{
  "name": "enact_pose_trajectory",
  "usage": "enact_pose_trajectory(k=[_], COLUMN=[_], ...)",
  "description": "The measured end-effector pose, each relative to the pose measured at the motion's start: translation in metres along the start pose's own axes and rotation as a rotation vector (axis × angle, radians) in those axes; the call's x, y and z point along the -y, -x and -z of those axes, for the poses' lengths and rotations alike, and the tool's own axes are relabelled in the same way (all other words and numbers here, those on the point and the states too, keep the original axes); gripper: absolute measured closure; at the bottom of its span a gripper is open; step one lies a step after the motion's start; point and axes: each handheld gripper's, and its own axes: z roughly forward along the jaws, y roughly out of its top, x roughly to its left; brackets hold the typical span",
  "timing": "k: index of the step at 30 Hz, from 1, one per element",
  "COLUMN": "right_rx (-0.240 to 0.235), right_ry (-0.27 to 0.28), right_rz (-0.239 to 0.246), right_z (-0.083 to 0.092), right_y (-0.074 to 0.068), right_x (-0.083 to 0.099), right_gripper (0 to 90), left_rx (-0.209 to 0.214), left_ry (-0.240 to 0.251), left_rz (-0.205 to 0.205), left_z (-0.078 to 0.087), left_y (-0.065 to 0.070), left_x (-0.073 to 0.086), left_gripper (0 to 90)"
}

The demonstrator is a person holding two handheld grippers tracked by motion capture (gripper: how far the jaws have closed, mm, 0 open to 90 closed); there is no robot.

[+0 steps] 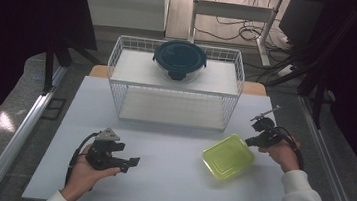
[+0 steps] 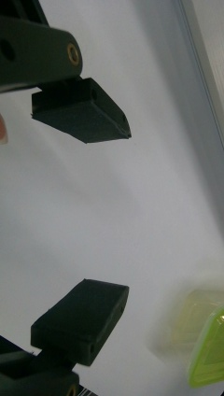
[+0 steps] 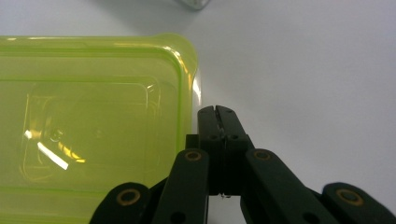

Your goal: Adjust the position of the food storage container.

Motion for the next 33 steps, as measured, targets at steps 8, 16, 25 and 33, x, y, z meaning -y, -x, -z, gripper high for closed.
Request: enact_pose_trajectory(k=[8,16,25,33], right_rx=[-0.024,-0.053,-0.084,-0.072], right_ry=[-0.007,-0.001,0.015,0.033], right_rz=[0.016,0.016,0.017,-0.020], right_z=[0.001,0.001,0.003,0.010], right_y=[-0.013,-0.022,-0.030,-0.022], right_x=[0.002,0.006,0.011,0.026], right_gripper=[88.7,88.7,88.7,88.6], left_rx=[0.002,0.002,0.004,0.004], left_ry=[-0.004,-0.007,-0.006,-0.007], left_rz=[-0.001,0.000,-0.001,-0.002], left_z=[-0.001,-0.002,-0.002,-0.002], left_y=[0.001,0.001,0.001,0.001], left_x=[0.000,0.000,0.000,0.001], left_gripper=[20.9,20.9,20.9,20.9])
